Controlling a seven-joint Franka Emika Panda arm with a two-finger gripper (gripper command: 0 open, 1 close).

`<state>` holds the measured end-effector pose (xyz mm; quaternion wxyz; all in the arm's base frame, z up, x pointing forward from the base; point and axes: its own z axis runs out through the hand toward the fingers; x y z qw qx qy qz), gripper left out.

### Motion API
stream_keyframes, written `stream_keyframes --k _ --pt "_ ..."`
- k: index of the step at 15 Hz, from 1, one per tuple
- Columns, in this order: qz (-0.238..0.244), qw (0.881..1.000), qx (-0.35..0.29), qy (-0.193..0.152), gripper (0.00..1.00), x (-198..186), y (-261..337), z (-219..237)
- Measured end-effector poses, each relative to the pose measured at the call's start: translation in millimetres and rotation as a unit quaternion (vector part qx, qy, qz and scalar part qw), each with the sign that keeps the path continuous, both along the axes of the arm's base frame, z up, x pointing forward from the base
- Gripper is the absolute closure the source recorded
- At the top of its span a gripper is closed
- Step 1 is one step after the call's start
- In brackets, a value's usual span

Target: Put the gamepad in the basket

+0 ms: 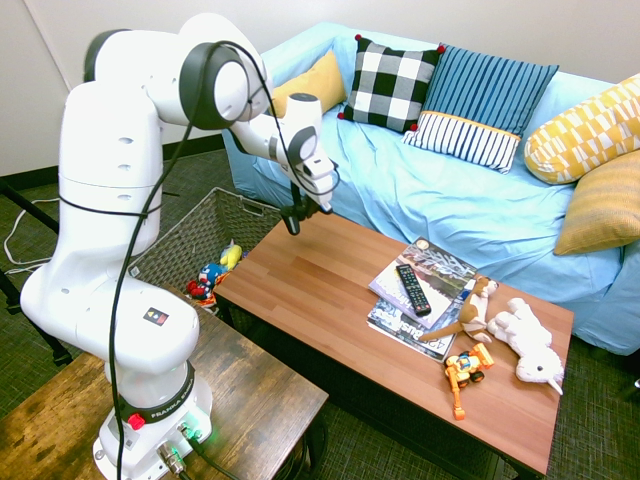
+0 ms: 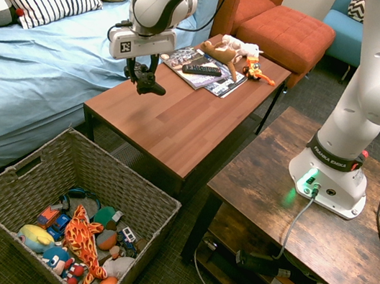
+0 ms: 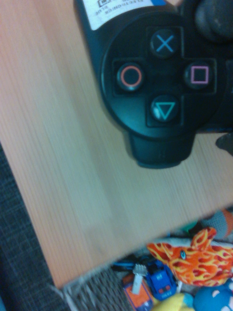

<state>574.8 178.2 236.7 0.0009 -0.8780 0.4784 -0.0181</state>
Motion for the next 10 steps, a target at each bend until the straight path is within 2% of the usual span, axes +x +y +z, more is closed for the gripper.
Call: stream_keyframes --k 4,10 --pt "0.069 0.997 -0.023 -0.005 1.0 -35 106 -8" --pt "0.152 0.987 -0.035 0.035 1.0 -77 214 -95"
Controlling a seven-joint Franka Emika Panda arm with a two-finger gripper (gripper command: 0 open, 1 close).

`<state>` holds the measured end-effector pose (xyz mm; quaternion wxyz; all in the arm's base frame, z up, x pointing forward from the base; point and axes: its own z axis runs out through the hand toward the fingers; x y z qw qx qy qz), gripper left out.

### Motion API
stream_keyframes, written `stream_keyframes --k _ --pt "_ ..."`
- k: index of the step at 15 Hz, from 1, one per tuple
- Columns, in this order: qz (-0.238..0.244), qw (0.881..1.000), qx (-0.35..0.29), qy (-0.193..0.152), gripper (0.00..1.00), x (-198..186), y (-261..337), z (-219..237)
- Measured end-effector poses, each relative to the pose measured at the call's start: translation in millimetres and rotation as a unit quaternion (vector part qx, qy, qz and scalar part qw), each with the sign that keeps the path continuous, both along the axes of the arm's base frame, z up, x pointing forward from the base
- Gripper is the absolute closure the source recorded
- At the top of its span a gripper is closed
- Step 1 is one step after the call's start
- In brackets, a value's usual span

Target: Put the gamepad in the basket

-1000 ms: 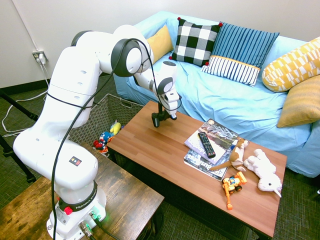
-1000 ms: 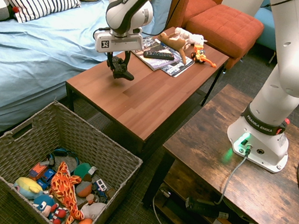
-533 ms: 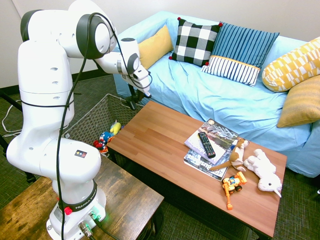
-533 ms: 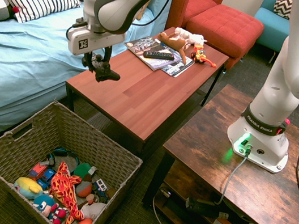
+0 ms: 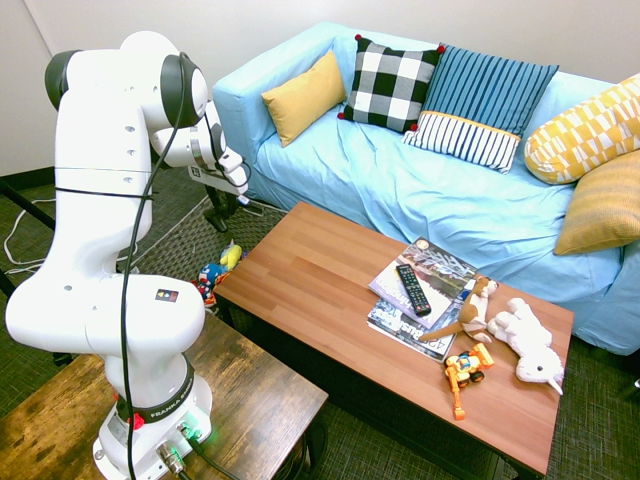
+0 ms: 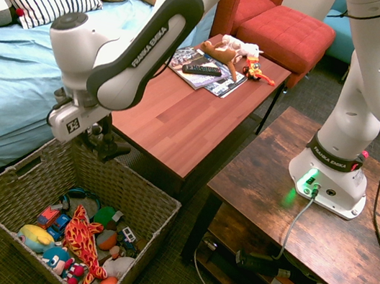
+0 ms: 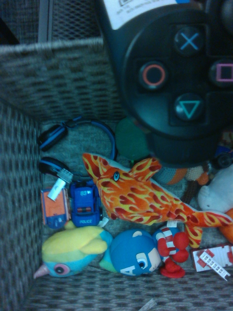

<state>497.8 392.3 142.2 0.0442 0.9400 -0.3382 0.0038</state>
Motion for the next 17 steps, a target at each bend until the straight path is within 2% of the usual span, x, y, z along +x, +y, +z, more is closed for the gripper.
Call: stream_keyframes --k 4,5,8,17 --pt "0.032 0.999 -0.024 0.028 1.0 -21 40 -53" --pt "0.035 0.998 -0.029 0.032 0.0 -23 44 -64" --pt "0.041 0.998 -0.038 0.039 0.0 -24 49 -79" --pt "0.041 0.998 -0.043 0.037 0.0 -16 46 -74"
